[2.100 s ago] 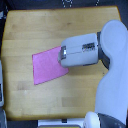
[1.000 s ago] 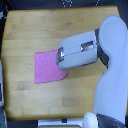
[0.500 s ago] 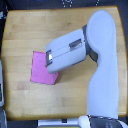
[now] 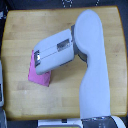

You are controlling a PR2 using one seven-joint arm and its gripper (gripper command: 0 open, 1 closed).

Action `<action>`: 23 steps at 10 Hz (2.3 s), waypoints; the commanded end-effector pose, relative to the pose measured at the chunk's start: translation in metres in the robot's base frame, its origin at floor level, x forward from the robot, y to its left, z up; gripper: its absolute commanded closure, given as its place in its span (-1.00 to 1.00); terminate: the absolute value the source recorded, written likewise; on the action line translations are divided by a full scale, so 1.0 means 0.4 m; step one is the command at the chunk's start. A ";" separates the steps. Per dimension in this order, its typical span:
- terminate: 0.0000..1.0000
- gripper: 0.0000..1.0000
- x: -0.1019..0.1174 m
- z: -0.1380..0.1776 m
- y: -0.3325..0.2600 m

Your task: Folding a cloth

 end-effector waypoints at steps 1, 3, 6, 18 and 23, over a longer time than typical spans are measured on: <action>-1.00 1.00 -0.008 -0.166 0.180; -1.00 1.00 0.059 -0.184 0.248; -1.00 1.00 0.112 -0.163 0.265; -1.00 1.00 0.136 -0.113 0.523; -1.00 1.00 0.166 -0.114 0.537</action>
